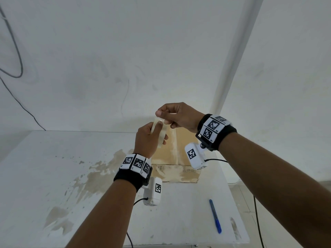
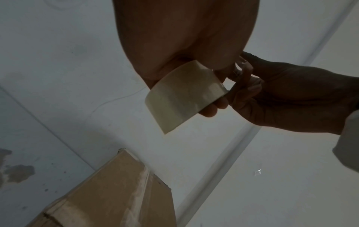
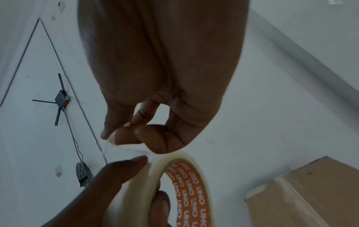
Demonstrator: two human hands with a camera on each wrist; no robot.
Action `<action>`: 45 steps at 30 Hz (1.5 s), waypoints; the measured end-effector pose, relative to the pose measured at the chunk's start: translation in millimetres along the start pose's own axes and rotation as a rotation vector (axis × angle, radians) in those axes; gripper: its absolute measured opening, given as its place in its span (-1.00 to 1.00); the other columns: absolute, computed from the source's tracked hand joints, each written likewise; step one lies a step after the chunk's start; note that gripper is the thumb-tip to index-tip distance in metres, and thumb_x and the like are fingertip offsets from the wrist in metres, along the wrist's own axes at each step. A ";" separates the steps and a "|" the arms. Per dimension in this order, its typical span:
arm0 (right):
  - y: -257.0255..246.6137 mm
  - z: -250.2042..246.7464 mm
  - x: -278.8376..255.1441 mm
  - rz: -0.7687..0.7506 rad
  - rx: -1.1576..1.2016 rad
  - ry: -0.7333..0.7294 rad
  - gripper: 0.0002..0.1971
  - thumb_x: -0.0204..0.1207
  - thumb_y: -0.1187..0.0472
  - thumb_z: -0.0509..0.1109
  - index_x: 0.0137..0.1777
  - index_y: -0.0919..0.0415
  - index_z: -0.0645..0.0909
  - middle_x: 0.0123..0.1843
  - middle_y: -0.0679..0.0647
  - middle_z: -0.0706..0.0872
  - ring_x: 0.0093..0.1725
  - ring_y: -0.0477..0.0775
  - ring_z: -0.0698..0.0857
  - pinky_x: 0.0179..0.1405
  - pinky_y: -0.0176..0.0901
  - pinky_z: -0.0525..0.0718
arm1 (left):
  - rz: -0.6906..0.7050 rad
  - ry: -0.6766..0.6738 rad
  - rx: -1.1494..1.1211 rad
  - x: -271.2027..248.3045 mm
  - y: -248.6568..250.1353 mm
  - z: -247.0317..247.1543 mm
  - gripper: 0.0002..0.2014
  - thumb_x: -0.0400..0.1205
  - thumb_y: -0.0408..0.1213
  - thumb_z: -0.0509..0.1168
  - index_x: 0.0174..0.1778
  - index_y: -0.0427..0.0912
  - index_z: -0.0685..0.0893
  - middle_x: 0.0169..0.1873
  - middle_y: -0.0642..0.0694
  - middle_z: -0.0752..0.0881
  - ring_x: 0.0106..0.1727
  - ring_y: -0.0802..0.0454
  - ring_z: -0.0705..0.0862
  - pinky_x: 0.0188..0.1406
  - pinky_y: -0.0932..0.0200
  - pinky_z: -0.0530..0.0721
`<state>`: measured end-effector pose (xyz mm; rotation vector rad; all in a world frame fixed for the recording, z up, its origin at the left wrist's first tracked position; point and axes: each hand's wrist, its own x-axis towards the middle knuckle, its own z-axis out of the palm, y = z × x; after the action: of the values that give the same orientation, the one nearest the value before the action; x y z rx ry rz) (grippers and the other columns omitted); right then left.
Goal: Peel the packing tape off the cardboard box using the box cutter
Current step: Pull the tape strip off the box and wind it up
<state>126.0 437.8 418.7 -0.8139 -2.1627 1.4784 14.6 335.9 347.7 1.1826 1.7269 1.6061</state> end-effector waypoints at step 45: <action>8.6 8.1 -6.8 -0.453 -0.726 0.149 -0.77 0.55 -0.11 0.46 -0.13 0.03 0.78 -0.21 -0.13 0.73 -0.10 -0.09 0.48 -0.11 -0.26 0.46 | -0.022 0.003 0.006 -0.8 -2.1 8.1 -0.67 0.78 -0.08 0.16 -0.13 -0.12 0.75 -0.43 -0.08 0.82 -0.51 0.04 0.76 -0.45 0.21 0.67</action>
<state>128.3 429.9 407.8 -0.5505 -2.5515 0.3895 21.2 339.7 344.0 1.1600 1.7417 1.5917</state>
